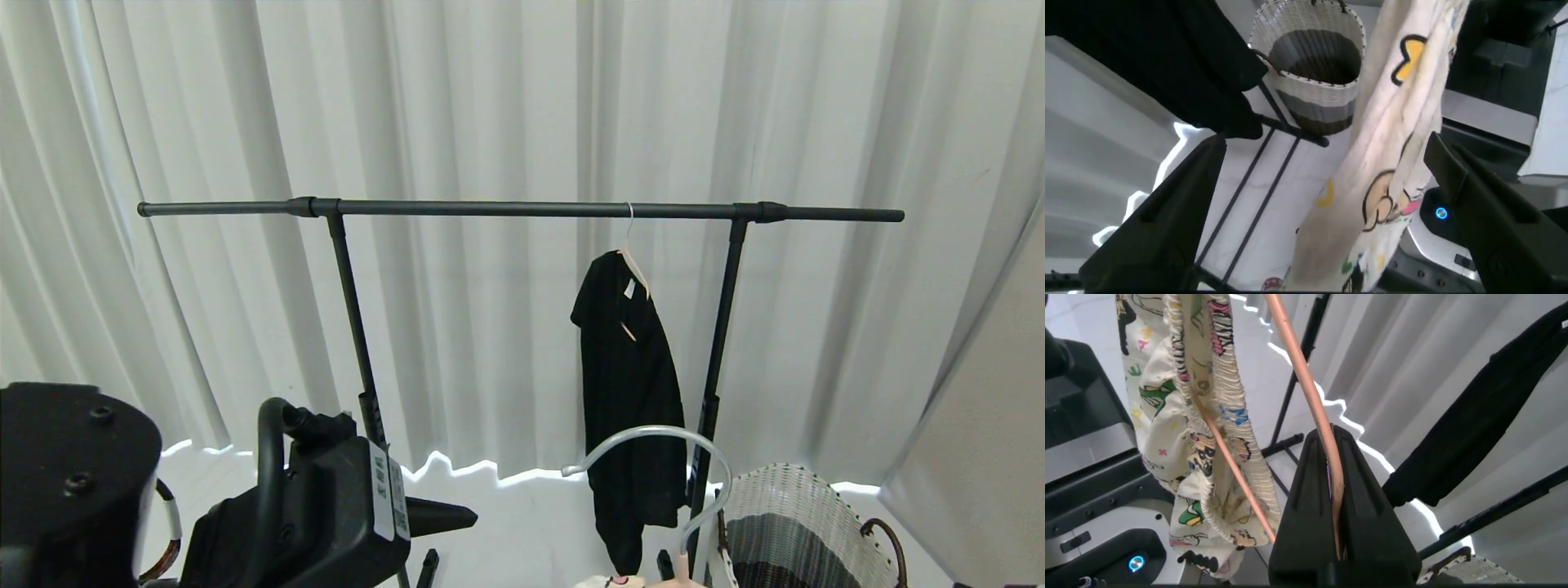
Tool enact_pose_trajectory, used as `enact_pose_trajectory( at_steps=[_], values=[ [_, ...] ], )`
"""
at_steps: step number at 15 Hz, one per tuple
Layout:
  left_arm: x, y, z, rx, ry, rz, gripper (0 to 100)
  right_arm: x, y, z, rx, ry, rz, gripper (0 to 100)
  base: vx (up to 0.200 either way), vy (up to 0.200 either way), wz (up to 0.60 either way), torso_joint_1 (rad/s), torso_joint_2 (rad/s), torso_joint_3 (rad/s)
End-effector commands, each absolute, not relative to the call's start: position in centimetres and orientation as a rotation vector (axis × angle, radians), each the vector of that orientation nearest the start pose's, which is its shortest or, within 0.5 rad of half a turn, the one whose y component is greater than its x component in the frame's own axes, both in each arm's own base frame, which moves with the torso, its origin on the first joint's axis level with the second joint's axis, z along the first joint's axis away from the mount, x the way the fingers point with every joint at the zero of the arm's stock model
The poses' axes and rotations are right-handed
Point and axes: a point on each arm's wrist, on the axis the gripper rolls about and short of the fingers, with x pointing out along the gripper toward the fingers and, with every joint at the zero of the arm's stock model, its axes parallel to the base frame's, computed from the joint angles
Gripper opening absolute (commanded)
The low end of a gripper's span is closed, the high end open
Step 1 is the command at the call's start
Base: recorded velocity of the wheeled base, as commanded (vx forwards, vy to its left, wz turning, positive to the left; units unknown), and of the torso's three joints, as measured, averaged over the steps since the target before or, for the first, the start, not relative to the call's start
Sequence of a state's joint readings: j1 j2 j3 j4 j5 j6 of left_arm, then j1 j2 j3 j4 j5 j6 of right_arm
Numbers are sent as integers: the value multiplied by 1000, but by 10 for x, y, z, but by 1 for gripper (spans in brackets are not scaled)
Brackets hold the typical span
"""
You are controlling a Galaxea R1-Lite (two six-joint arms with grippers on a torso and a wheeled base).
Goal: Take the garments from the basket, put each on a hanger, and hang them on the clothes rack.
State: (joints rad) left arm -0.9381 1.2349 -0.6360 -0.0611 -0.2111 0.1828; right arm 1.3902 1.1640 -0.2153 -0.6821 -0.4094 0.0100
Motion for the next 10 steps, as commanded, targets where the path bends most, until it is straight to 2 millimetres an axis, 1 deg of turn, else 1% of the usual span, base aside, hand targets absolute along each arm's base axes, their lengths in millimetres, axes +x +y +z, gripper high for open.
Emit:
enact_pose_trajectory(
  at_steps=[1,4,7,10],
  values=[
    [104,-152,193,364,446,-1185,100,34,138,150,-214,180,979,0,0,0,0,0,0,0],
    [105,-154,191,360,460,-1212,100,33,138,151,-220,170,982,0,0,0,0,0,0,0],
    [111,-162,189,343,414,-1217,100,33,138,152,-230,157,984,0,0,0,0,0,0,0],
    [108,-160,183,343,421,-1262,100,33,136,153,-228,154,984,0,0,0,0,0,0,0]
  ],
)
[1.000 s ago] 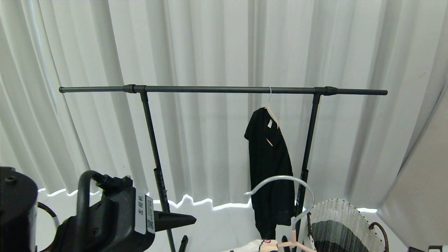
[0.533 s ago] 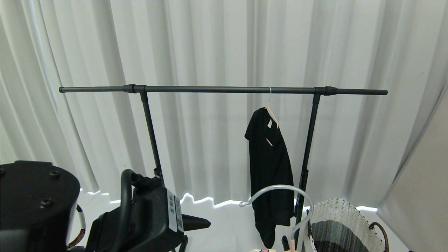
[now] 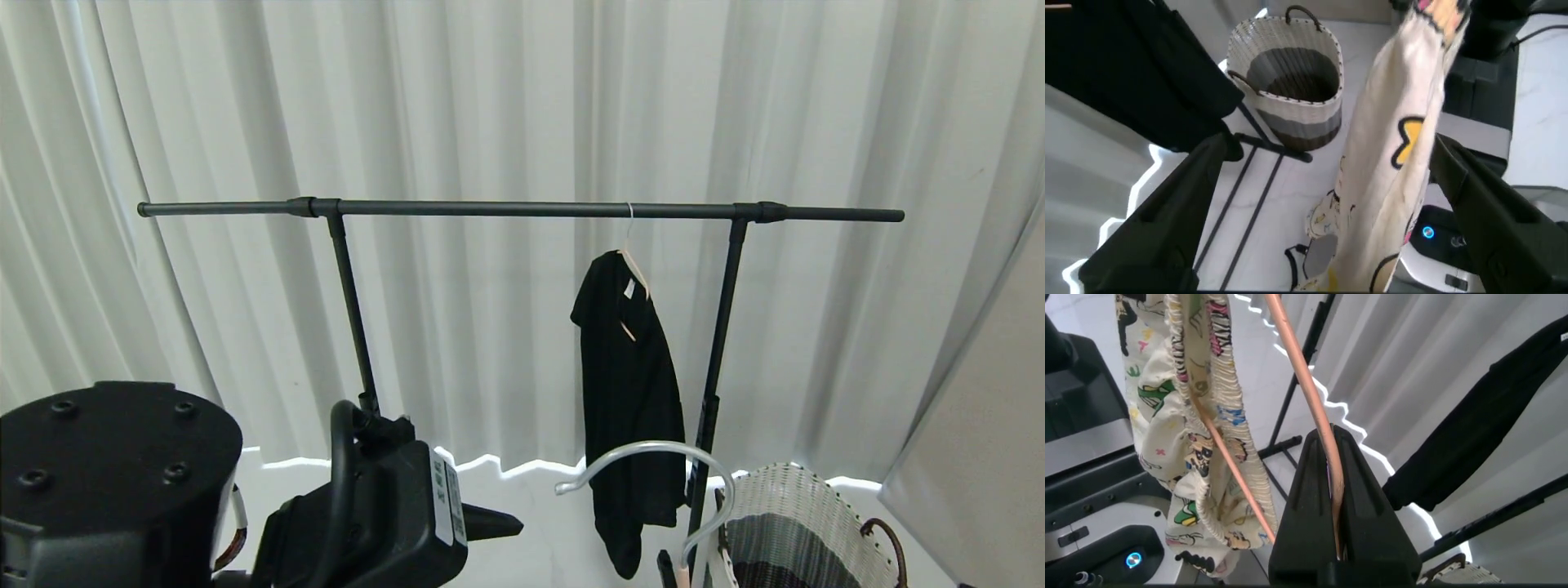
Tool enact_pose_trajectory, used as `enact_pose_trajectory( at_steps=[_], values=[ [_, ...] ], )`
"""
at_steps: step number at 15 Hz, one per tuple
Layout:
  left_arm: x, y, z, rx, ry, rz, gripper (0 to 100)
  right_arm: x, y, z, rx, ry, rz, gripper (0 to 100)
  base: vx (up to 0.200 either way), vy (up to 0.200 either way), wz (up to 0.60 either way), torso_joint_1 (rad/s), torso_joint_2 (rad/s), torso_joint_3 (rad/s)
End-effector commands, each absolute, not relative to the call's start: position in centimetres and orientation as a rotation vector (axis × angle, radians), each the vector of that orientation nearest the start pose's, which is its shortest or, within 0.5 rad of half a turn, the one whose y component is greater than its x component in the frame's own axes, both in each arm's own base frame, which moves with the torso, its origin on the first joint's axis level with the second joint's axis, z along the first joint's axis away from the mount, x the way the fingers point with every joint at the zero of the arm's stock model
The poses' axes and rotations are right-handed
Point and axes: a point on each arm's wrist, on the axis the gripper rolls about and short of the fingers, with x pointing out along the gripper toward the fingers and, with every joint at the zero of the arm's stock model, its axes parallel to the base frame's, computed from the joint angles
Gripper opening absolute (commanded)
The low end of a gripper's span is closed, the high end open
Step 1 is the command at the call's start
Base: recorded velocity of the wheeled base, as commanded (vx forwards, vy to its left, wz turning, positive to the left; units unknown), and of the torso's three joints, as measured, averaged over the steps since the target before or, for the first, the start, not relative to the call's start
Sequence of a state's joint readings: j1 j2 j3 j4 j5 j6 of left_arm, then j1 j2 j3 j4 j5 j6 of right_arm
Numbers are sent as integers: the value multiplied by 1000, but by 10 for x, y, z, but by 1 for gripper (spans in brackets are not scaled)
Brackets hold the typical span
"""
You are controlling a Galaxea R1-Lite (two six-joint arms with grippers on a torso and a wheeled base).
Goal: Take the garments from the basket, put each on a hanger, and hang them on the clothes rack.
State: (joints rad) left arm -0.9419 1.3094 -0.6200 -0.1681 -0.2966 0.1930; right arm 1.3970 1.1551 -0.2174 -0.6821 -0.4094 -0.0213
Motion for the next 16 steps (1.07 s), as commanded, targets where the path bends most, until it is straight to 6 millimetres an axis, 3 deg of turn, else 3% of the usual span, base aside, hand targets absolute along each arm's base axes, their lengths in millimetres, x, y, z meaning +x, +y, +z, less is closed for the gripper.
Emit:
enact_pose_trajectory(
  at_steps=[1,9,10,13,16],
  values=[
    [108,-159,180,353,427,-1264,0,33,136,153,-227,153,985,0,0,0,0,0,0,0],
    [108,-159,178,358,433,-1263,0,33,136,151,-244,153,979,0,0,0,0,0,0,0],
    [108,-159,178,359,435,-1260,0,33,136,150,-249,155,979,100,0,0,0,0,0,0],
    [108,-154,171,400,444,-1212,0,39,129,142,-276,179,930,100,0,0,0,0,0,0],
    [105,-136,157,463,469,-1087,0,52,122,137,-289,206,827,100,0,0,0,0,0,0]
  ],
)
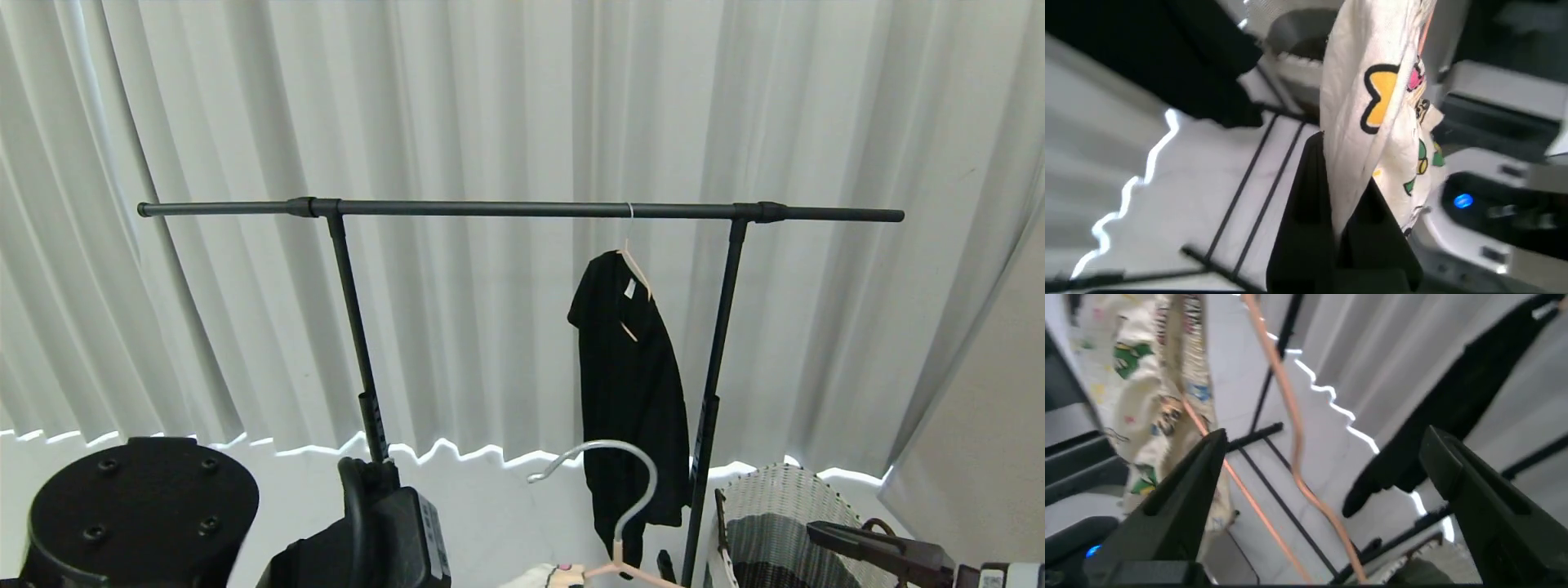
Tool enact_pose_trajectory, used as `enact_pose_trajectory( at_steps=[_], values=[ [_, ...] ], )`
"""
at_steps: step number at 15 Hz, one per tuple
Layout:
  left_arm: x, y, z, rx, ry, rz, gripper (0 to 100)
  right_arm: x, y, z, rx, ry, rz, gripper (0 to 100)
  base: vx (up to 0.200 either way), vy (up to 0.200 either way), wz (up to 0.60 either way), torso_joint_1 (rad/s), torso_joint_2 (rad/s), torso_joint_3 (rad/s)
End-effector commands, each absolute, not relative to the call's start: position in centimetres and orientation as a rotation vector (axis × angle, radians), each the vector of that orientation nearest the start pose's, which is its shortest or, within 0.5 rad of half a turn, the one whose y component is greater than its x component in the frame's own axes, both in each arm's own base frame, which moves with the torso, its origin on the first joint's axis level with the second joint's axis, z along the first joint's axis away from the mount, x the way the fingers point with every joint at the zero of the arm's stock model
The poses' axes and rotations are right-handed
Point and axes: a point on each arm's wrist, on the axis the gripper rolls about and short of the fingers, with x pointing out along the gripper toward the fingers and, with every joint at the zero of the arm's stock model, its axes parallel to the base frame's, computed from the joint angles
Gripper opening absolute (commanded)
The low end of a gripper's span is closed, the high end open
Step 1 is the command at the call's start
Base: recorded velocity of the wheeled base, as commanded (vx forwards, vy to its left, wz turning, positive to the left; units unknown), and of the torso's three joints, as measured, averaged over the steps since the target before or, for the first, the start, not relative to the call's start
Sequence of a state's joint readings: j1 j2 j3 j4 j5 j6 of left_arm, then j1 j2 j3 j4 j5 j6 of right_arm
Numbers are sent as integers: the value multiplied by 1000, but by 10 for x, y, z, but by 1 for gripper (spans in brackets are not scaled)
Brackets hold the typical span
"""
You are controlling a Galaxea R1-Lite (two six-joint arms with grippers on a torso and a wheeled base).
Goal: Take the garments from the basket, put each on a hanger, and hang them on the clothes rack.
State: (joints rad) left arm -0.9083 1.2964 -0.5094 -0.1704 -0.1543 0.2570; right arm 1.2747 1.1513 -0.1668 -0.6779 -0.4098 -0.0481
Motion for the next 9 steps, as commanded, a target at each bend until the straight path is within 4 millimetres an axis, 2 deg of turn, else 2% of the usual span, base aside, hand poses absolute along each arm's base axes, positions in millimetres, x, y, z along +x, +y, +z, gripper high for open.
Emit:
enact_pose_trajectory(
  at_steps=[1,4,5,6,9],
  values=[
    [105,-132,155,473,471,-1038,0,55,120,133,-294,220,799,100,0,0,0,0,0,0],
    [115,-127,161,453,461,-883,0,61,117,124,-318,270,757,100,0,0,0,0,0,0],
    [122,-129,175,315,439,-786,0,70,122,117,-307,342,721,100,0,0,0,0,0,0],
    [124,-130,179,283,419,-751,0,73,126,116,-286,367,717,100,0,0,0,0,0,0],
    [127,-131,188,255,336,-692,0,93,165,114,-184,460,685,100,0,0,0,0,0,0]
  ],
)
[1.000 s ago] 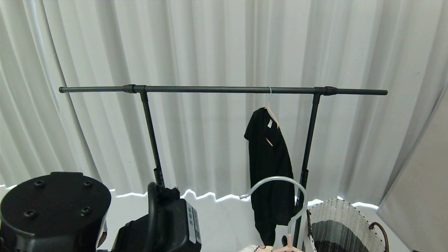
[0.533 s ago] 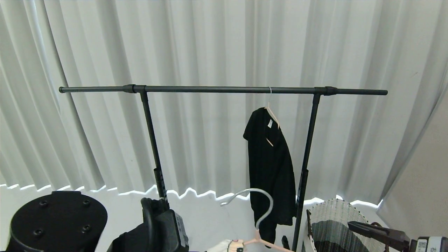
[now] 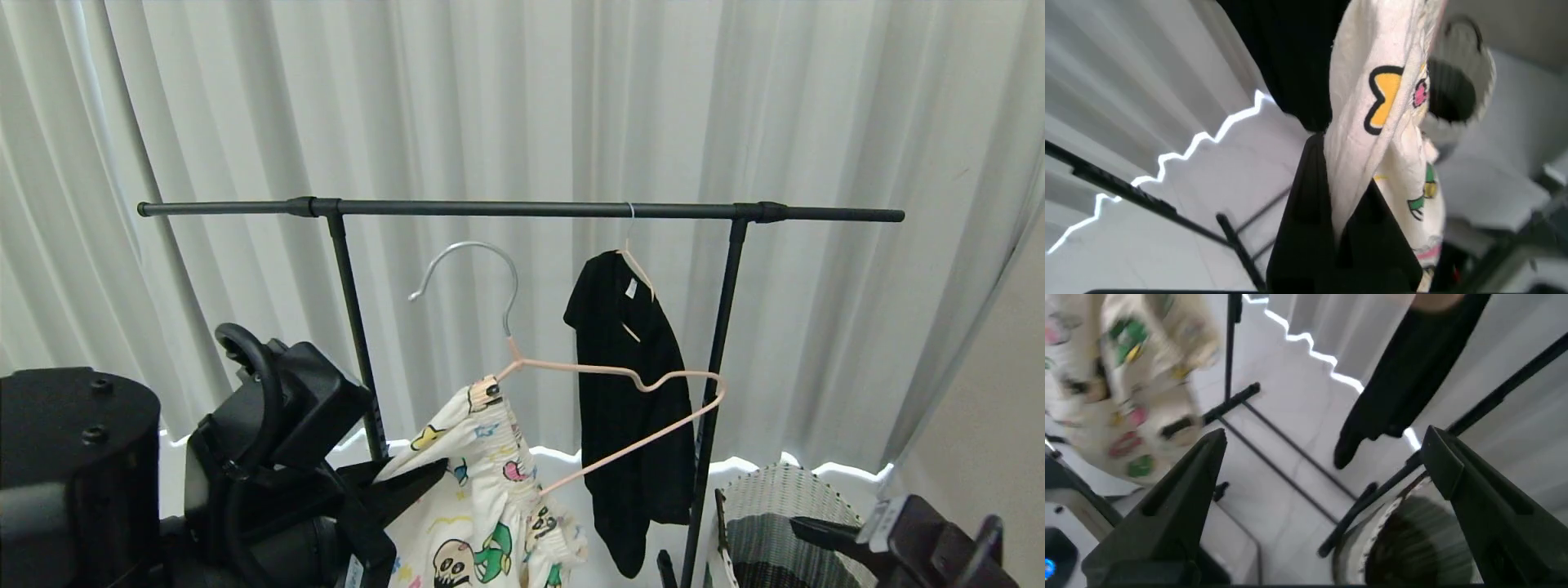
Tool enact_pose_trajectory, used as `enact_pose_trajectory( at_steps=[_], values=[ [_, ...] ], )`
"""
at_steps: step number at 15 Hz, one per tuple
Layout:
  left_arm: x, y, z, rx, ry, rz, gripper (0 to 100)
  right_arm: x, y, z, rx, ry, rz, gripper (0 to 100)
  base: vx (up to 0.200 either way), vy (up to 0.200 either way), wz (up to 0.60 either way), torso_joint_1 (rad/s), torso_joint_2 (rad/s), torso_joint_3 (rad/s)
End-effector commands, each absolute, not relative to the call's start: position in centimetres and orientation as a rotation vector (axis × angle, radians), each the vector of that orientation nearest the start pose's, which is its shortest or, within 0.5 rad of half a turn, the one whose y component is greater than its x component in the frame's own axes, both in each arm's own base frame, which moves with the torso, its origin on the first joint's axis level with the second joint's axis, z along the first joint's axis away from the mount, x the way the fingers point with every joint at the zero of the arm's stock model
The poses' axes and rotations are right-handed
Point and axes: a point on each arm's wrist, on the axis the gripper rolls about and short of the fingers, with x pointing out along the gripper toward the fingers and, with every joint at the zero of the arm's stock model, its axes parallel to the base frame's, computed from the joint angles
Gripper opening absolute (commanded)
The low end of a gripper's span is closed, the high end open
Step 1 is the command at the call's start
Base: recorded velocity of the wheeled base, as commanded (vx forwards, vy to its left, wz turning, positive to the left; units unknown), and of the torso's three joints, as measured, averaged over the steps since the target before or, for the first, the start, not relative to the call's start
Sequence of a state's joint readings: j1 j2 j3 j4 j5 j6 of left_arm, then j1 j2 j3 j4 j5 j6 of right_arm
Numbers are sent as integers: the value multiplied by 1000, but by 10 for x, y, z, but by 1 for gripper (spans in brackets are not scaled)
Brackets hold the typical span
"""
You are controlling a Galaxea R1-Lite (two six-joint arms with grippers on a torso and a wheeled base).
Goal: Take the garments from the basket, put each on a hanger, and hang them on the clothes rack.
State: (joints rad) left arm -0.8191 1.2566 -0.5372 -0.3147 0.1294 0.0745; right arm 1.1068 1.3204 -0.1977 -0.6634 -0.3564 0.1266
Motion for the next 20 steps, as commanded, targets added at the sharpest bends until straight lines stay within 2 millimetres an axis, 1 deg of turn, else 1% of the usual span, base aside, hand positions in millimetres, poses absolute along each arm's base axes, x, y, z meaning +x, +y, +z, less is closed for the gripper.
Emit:
enact_pose_trajectory(
  at_steps=[1,2,3,5,8,10,12,14,16,18,19,20],
  values=[
    [127,-131,190,251,324,-692,0,97,171,116,-161,465,681,100,0,0,0,0,0,0],
    [128,-132,193,239,295,-676,0,109,195,124,-71,465,661,100,0,0,0,0,0,0],
    [128,-132,194,238,287,-665,0,116,208,129,-37,455,660,100,0,0,0,0,0,0],
    [128,-133,196,229,269,-667,0,124,223,130,-30,447,660,100,0,0,0,0,0,0],
    [123,-132,201,227,238,-684,0,130,237,136,-12,426,672,100,0,0,0,0,0,0],
    [122,-133,202,226,234,-694,0,124,248,136,-12,418,709,100,0,0,0,0,0,0],
    [122,-134,206,219,222,-693,0,110,256,133,-29,426,767,100,0,0,0,0,0,0],
    [123,-135,212,211,203,-693,0,106,258,126,-56,443,775,100,0,0,0,0,0,0],
    [124,-136,216,204,190,-693,0,109,257,120,-74,459,753,100,0,0,0,0,0,0],
    [124,-135,219,200,179,-692,0,114,249,114,-98,474,712,100,0,0,0,0,0,0],
    [124,-135,220,197,176,-687,0,120,239,108,-142,476,663,100,0,0,0,0,0,0],
    [124,-133,218,200,181,-680,0,130,226,104,-207,464,596,100,0,0,0,0,0,0]
  ],
)
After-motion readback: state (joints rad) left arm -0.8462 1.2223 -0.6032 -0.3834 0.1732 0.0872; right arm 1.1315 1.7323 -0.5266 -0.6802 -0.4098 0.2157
